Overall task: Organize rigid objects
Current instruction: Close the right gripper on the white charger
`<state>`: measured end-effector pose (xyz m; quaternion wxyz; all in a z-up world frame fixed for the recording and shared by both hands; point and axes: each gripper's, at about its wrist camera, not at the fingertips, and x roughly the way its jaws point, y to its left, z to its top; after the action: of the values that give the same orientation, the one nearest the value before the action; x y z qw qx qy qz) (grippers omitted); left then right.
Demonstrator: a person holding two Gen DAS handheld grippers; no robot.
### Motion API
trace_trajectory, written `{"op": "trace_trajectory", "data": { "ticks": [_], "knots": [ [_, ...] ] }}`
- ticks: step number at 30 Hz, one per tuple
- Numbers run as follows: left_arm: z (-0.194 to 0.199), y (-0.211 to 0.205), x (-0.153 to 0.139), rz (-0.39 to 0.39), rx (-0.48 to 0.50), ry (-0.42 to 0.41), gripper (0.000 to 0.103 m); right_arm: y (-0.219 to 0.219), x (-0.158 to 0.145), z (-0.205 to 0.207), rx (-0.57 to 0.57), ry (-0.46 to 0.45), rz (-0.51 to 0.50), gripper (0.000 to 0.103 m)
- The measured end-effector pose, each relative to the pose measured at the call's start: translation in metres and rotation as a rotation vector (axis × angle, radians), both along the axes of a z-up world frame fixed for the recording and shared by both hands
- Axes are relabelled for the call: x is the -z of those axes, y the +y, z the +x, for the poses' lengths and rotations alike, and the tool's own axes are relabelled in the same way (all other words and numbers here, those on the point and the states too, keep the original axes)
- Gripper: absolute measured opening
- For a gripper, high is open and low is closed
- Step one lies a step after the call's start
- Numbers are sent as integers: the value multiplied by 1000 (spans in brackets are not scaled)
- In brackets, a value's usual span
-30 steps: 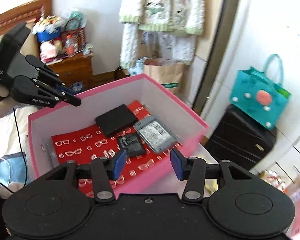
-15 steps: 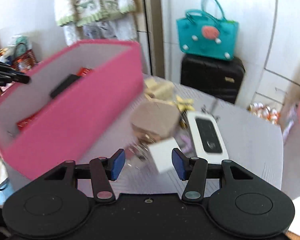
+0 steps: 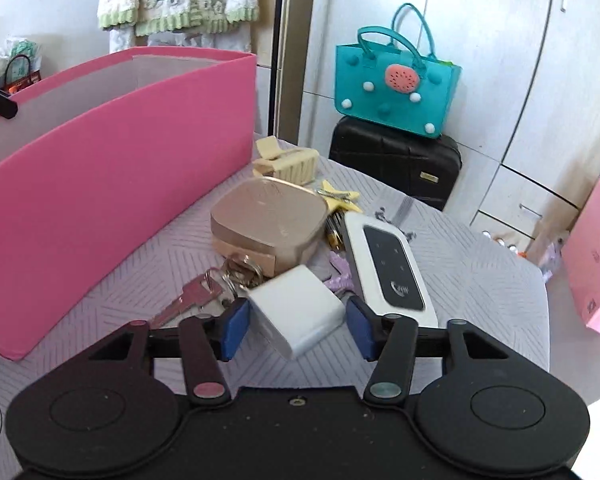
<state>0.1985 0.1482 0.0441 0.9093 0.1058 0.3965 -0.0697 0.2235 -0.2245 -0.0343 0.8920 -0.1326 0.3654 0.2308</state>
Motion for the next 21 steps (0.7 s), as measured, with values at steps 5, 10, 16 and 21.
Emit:
{"op": "trace_trajectory", "data": {
  "ticks": [5, 10, 16, 21],
  "knots": [
    [0, 0, 0, 0, 0, 0, 6, -5, -3, -17, -36, 14, -15, 46],
    [0, 0, 0, 0, 0, 0, 6, -11, -8, -31, -64, 53, -2, 45],
    [0, 0, 0, 1, 1, 1, 6, -15, -8, -30, -51, 21, 47, 55],
    [0, 1, 0, 0, 0, 1, 6, -10, -3, -18, -34, 34, 78, 62]
  ]
}}
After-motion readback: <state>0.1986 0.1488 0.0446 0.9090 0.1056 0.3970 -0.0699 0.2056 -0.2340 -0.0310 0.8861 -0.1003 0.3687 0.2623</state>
